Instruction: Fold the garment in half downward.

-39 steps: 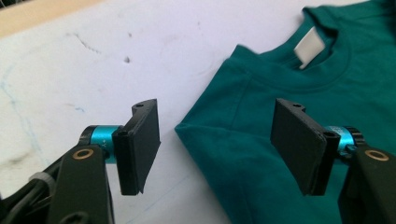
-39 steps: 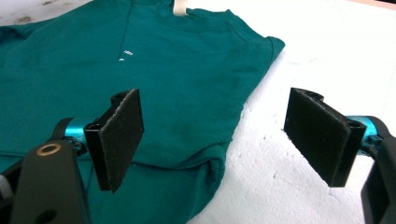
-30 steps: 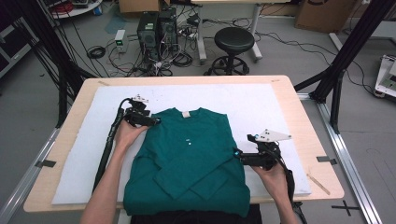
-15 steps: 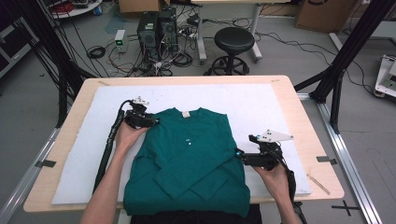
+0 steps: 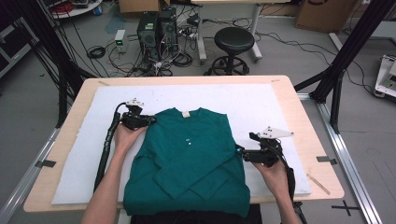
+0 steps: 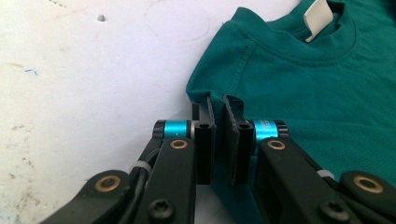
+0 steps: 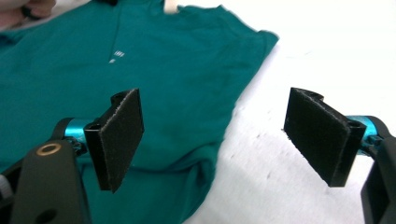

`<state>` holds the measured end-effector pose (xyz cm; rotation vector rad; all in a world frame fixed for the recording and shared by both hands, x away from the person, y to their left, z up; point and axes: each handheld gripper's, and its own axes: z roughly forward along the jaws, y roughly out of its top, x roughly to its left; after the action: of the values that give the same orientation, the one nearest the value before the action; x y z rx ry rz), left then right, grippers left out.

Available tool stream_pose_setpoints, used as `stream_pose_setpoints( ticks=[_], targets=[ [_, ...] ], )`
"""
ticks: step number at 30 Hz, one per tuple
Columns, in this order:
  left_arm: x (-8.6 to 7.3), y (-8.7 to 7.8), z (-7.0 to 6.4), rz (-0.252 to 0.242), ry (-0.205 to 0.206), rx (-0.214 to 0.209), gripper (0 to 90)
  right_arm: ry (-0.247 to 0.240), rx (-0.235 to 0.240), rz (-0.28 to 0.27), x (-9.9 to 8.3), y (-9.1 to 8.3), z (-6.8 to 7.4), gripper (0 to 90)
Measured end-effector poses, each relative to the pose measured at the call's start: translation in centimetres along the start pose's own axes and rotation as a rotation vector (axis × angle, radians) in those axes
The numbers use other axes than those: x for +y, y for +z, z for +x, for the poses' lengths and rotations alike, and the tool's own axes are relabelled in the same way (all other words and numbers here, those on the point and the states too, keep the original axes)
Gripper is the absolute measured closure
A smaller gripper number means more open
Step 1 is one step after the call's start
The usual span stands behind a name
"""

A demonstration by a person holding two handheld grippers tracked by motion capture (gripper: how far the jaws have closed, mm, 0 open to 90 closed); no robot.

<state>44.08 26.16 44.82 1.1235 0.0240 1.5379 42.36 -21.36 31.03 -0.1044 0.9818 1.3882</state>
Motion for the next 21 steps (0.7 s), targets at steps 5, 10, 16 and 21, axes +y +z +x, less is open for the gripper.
stream_pose_setpoints(
  ticks=[5,10,16,21],
  targets=[
    [0.0,0.0,0.0,-0.002,0.004,0.002,83.4,0.02,-0.012,0.02,1.4,1.0,-1.2,20.0],
    [0.0,0.0,-0.1,-0.003,0.009,0.007,83.3,0.039,-0.049,0.081,3.9,3.7,-3.0,20.4],
    [0.0,0.0,-0.2,-0.002,0.015,0.01,83.2,0.031,-0.05,0.159,6.1,7.3,-3.8,28.0],
    [-0.1,0.0,-0.2,-0.003,0.018,0.012,83.2,0.072,-0.031,0.213,6.7,10.2,-5.3,30.6]
  ],
)
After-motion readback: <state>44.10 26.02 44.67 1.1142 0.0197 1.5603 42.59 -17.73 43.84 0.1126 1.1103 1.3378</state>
